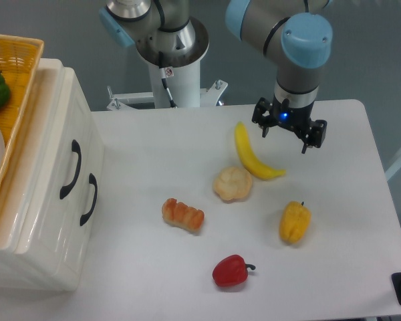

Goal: Slide open the top white drawer
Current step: 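Move the gripper from above the banana toward the upper drawer handle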

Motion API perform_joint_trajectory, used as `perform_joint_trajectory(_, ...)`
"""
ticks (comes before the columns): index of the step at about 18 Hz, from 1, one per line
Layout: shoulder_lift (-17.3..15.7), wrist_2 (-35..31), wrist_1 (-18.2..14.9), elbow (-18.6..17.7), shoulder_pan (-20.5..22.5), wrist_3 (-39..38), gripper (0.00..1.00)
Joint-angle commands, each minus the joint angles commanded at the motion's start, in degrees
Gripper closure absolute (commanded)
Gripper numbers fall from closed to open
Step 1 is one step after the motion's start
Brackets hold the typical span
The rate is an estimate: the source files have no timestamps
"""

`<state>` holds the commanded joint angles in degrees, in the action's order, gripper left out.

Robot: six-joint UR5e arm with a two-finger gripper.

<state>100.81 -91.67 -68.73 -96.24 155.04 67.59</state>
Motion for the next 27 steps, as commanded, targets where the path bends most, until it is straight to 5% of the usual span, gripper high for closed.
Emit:
perform_joint_trajectory(18, 1.1, -1.1, 0.3, -0.4, -4.0, -9.7, 0.0)
perform_joint_trajectory(27, 3.8, -1.0, 0.2, 1.0, -9.8, -29.8, 0.0)
